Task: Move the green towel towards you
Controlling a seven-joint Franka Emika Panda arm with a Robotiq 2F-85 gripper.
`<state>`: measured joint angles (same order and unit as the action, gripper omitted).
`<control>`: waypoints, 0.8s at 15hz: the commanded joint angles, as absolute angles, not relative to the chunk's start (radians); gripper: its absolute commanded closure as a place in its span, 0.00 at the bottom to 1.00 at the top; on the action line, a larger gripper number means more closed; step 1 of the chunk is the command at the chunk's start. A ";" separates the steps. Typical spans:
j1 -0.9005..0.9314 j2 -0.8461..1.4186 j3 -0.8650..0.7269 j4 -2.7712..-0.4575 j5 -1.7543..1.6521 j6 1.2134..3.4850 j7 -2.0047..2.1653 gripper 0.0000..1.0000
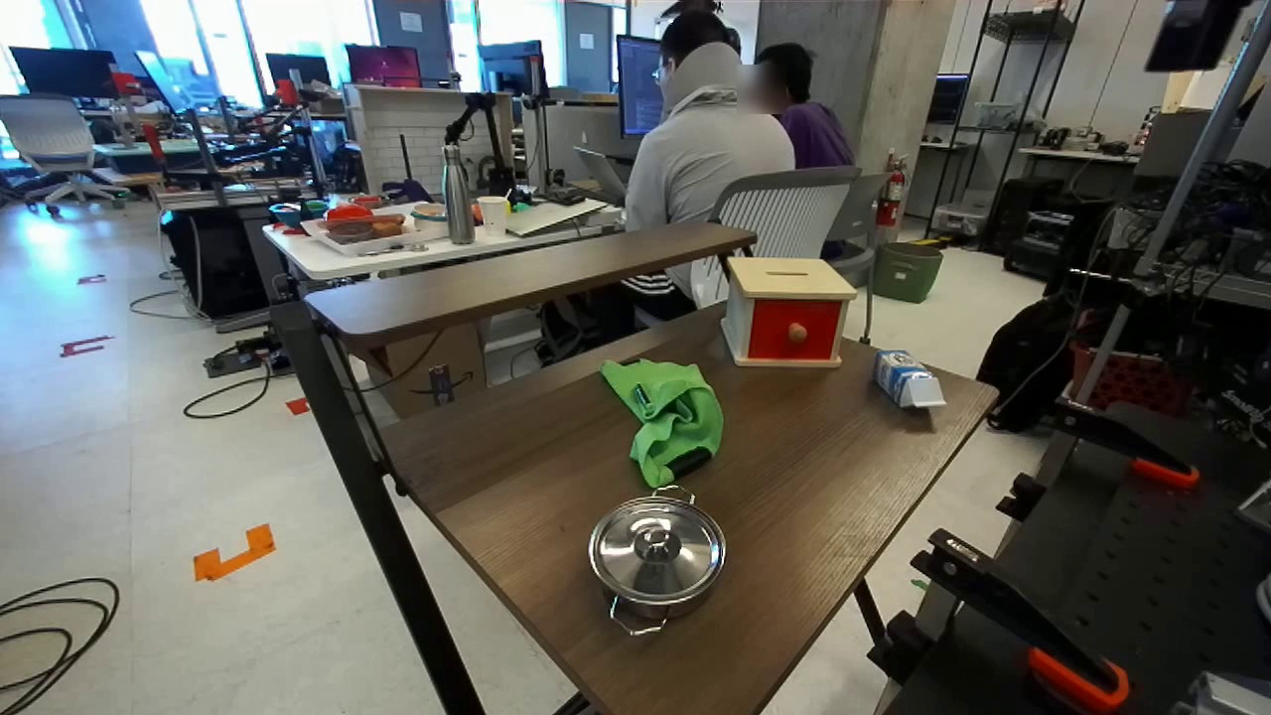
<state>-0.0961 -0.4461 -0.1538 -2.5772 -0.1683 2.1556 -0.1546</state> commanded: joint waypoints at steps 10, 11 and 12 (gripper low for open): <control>0.030 0.167 0.022 -2.363 -0.111 2.701 -0.095 0.00; 0.034 0.220 0.029 -2.324 -0.117 2.714 -0.092 0.00; 0.039 0.266 0.034 -2.285 -0.121 2.713 -0.091 0.00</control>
<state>0.0265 0.1196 0.0195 -2.4090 -0.1292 2.6865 -0.0899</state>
